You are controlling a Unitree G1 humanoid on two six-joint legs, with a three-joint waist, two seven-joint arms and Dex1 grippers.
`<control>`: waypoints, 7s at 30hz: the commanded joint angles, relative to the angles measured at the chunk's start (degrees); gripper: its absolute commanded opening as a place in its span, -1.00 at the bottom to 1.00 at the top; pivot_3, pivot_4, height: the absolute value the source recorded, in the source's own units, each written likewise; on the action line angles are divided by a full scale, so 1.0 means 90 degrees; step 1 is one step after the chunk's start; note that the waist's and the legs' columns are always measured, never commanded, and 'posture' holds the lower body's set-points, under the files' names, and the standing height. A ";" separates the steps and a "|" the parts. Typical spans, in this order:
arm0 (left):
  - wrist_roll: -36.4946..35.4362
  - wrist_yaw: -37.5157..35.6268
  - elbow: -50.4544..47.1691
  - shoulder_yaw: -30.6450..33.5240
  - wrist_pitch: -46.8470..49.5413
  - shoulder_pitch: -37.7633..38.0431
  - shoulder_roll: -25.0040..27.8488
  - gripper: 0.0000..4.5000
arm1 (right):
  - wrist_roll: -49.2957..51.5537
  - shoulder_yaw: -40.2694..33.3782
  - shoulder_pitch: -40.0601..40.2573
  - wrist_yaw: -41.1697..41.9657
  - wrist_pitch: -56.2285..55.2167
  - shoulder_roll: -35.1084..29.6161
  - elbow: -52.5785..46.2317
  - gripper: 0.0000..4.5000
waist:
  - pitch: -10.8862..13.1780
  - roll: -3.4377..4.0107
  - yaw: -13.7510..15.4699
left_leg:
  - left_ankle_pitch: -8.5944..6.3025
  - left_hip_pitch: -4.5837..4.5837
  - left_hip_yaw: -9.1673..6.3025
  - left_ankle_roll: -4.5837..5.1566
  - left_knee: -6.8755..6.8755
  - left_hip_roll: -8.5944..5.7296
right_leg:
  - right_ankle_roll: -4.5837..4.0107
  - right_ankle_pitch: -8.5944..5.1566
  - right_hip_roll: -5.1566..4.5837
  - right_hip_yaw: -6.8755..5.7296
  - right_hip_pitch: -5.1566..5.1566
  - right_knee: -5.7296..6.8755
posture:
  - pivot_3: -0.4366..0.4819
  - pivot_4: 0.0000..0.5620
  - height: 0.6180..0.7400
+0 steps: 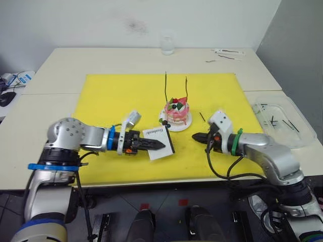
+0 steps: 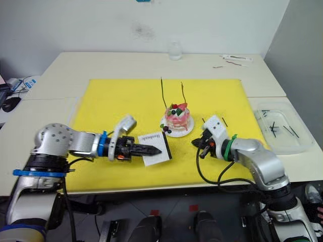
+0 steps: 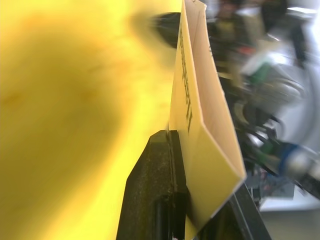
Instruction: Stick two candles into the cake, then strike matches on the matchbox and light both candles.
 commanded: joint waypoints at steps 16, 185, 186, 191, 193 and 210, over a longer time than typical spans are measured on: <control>0.1588 -0.1534 -0.1897 -0.0207 -0.2356 0.1055 0.0142 -0.79 | -0.1130 -0.0355 -0.0767 -0.1455 -0.2605 0.1200 0.2719 0.78 | -0.0001 0.0003 -0.0008 | 0.0000 0.0000 0.0015 0.0001 0.0001 0.0003 | 0.0002 0.0001 0.0001 0.0012 0.0000 -0.0003 | -0.05 -0.47 1.00; 0.2273 -0.1547 -0.1449 -0.0192 -0.1800 0.0484 -0.0387 -0.79 | -0.1004 -0.0156 0.2011 -0.0448 -0.4253 0.1145 0.1306 0.12 | 0.0002 0.0004 -0.0011 | -0.0001 0.0021 0.0016 0.0003 0.0077 0.0016 | -0.0015 0.0002 0.0019 0.0018 0.0011 0.0070 | -0.05 -0.47 1.00; 0.2269 -0.1544 -0.1455 -0.0188 -0.1796 0.0489 -0.0388 -0.79 | -0.1009 -0.0144 0.2065 -0.0419 -0.4313 0.1131 0.1318 0.12 | 0.0002 0.0004 -0.0011 | 0.0000 0.0022 0.0015 0.0003 0.0077 0.0016 | -0.0021 -0.0001 0.0019 0.0017 0.0012 0.0069 | -0.05 -0.47 1.00; 0.2261 -0.1537 -0.1465 -0.0174 -0.1788 0.0506 -0.0389 -0.79 | -0.1012 -0.0143 0.2072 -0.0340 -0.4424 0.1112 0.1439 0.12 | 0.0002 0.0005 -0.0010 | 0.0000 0.0023 0.0014 0.0003 0.0079 0.0016 | -0.0026 -0.0004 0.0019 0.0017 0.0015 0.0069 | -0.05 -0.47 1.00; 0.2264 -0.1536 -0.1457 -0.0178 -0.1793 0.0503 -0.0396 -0.79 | -0.0996 -0.0144 0.1989 -0.0307 -0.4475 0.1157 0.1564 0.12 | 0.0002 0.0004 -0.0010 | 0.0000 0.0024 0.0014 0.0003 0.0079 0.0017 | -0.0028 -0.0005 0.0019 0.0016 0.0015 0.0069 | -0.05 -0.47 1.00; 0.2261 -0.1466 -0.1452 -0.0138 -0.1792 0.0527 -0.0426 -0.79 | -0.1228 0.0185 0.1957 -0.0374 -0.3708 0.1082 0.1884 0.12 | -0.0007 -0.0009 -0.0016 | -0.0001 0.0096 0.0006 0.0002 0.0075 0.0018 | -0.0041 -0.0014 0.0017 0.0014 0.0095 0.0053 | -0.05 -0.47 1.00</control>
